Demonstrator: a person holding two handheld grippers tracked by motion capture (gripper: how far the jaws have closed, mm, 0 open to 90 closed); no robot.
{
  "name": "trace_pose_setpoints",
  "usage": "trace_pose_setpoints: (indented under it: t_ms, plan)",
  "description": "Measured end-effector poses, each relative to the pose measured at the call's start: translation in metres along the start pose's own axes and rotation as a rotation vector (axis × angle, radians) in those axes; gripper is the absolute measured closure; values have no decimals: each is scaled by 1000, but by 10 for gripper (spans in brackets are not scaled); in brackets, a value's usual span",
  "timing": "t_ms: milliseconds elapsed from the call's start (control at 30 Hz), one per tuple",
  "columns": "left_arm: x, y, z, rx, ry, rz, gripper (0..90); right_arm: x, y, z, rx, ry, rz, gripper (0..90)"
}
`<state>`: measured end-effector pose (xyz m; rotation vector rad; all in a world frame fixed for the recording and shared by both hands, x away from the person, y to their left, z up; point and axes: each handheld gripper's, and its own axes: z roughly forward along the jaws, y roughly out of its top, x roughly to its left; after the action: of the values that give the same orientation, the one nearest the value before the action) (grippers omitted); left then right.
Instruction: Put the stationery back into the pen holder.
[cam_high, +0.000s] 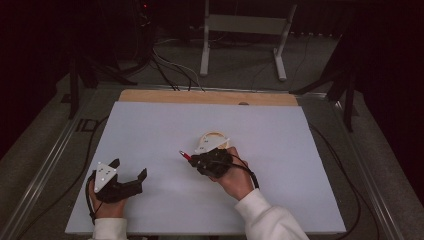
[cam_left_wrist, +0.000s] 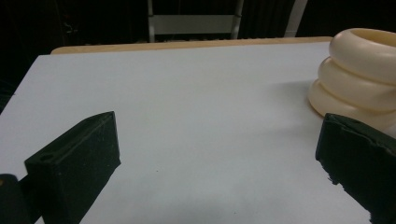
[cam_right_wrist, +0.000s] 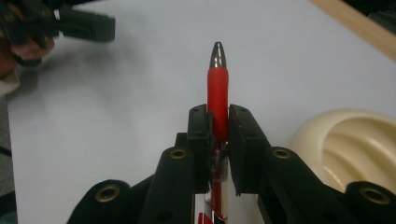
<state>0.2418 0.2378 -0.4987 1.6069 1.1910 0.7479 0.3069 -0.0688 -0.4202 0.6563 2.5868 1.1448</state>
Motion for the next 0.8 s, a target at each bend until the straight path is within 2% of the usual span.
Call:
trace_pose_setpoints:
  t_ms: [167,467,800]
  plan:
    - [1,0,0,-8,8,-11,4,-3,9,-5,-42,1,16,806]
    - [1,0,-1,-7,12,-6,3,-11,21,-13,-124,13,57,805]
    - [1,0,0,-7,13,-7,4,-24,36,-24,-197,-24,63,805]
